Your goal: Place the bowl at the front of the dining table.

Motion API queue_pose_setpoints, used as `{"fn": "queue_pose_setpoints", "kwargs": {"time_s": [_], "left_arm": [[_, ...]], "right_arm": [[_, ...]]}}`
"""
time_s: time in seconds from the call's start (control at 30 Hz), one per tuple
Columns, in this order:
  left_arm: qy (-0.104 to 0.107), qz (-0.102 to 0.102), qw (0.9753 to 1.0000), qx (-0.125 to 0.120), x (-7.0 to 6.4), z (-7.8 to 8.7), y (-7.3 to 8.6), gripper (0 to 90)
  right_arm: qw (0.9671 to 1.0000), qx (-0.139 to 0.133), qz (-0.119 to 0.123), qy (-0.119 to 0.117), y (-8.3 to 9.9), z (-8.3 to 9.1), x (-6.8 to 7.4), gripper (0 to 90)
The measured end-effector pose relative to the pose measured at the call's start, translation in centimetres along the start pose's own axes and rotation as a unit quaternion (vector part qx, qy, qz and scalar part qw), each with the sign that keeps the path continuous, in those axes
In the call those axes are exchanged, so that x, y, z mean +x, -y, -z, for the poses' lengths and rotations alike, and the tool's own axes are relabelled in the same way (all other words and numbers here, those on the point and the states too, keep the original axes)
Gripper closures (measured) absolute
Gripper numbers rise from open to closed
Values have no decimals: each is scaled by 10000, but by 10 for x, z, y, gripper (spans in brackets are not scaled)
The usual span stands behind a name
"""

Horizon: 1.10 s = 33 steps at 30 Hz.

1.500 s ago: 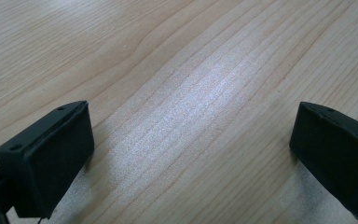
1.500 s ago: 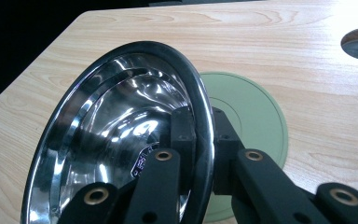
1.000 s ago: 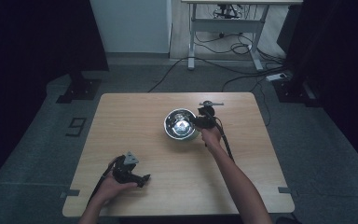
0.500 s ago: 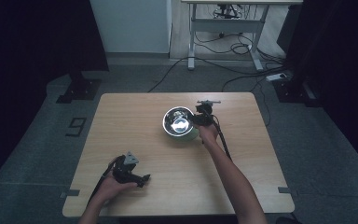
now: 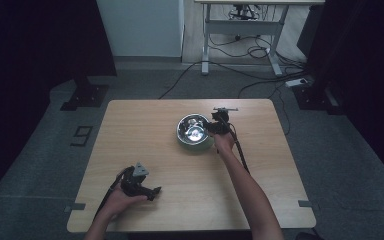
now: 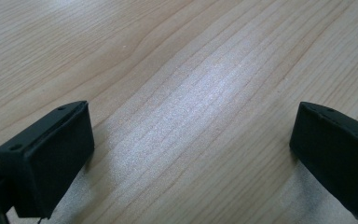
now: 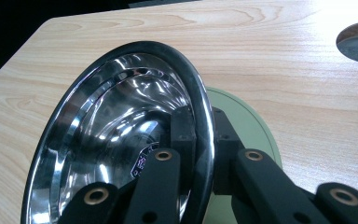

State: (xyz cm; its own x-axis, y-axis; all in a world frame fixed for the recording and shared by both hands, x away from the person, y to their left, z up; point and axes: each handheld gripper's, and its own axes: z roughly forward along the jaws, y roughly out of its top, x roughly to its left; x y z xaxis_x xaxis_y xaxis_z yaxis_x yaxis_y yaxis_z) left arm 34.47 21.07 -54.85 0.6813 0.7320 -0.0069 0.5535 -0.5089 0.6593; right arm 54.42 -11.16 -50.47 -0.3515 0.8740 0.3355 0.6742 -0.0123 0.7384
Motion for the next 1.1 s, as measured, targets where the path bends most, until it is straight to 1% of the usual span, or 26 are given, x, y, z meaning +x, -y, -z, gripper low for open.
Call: {"fn": "queue_pose_setpoints", "kwargs": {"time_s": [0.67,0.93,1.1], "left_arm": [[0,4,10000,-4,0,0,0,0],[0,1,10000,-2,0,0,0,0],[0,2,10000,-2,0,0,0,0]], "right_arm": [[9998,22,-176,125,5,-13,-9,837],[9997,-1,-240,95,6,-14,-11,836],[9992,6,-383,62,8,-16,-14,832]]}}
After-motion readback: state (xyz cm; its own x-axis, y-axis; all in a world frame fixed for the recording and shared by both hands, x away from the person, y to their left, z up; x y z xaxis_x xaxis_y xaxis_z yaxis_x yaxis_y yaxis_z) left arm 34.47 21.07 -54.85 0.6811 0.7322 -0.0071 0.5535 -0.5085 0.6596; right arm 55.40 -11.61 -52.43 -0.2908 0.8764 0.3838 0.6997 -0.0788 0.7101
